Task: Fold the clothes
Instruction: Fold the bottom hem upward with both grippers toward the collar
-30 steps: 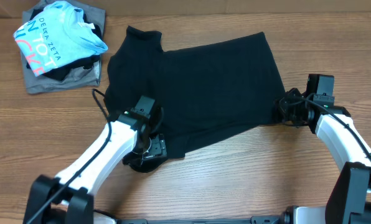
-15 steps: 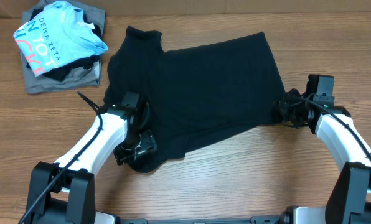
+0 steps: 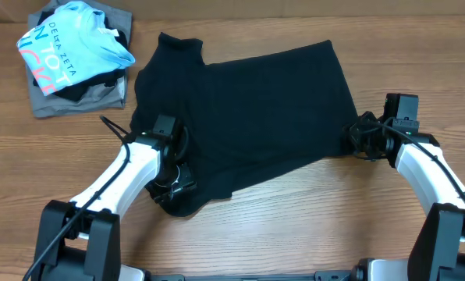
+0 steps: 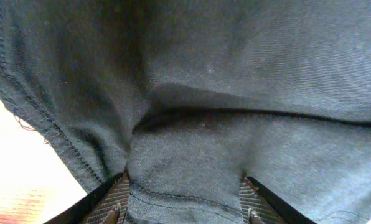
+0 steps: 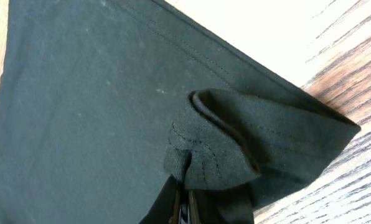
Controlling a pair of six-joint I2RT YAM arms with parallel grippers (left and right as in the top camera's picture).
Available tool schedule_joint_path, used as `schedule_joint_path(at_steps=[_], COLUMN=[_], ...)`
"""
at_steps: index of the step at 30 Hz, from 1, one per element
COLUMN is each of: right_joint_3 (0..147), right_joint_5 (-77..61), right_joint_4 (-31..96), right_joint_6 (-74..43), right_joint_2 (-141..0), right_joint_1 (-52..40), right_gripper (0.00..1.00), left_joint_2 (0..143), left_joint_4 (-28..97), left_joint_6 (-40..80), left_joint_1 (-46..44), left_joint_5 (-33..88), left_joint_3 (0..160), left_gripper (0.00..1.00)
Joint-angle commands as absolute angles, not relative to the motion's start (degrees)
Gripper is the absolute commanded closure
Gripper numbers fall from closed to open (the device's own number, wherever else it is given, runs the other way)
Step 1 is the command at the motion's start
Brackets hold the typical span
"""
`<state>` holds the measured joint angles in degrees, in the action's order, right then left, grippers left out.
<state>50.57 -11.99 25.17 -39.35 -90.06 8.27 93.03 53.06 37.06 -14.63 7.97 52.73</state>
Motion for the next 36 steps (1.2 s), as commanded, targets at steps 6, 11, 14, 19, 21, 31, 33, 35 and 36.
schedule_joint_path(at_steps=[6,11,14,19,21,31,33,35,36], right_joint_3=[51.83,51.83,51.83,51.83,51.83,51.83,51.83,51.83,51.83], right_joint_5=[-11.62,-11.0,-11.0,-11.0,-11.03,-11.03,-11.03,-11.05,-11.05], right_joint_4=[25.43,25.39,25.39,25.41,25.39,25.34,25.17,24.62,24.27], right_joint_6=[-38.76,-38.79,-38.79,-38.79,-38.79,-38.81,-38.81,-38.83,-38.83], right_joint_2=[-90.15,-90.15,-90.15,-90.15,-90.15,-90.15,-90.15,-90.15,-90.15], right_joint_1=[8.47,8.47,8.47,8.47,8.47,8.47,8.47,8.47,8.47], right_gripper=[0.96,0.96,0.96,0.96,0.96,0.96,0.96,0.96,0.96], left_joint_2=[95.15,95.15,95.15,95.18,95.18,95.18,95.15,95.11,95.07], left_joint_4=[55.61,55.66,55.37,55.18,55.18,53.87,53.28,53.34,53.74], left_joint_6=[36.4,36.36,36.25,36.21,36.21,36.18,36.14,35.9,35.73], left_joint_1=[-14.52,-14.52,-14.55,-14.61,-14.61,-14.59,-14.59,-14.57,-14.52], left_joint_5=[6.0,6.0,6.04,6.04,6.04,5.8,5.06,3.07,2.17], left_joint_3=[51.9,51.9,51.9,51.81,51.79,51.75,51.79,52.27,52.82], left_gripper=[0.38,0.37,0.39,0.45,0.47,0.91,0.96,0.96,0.96])
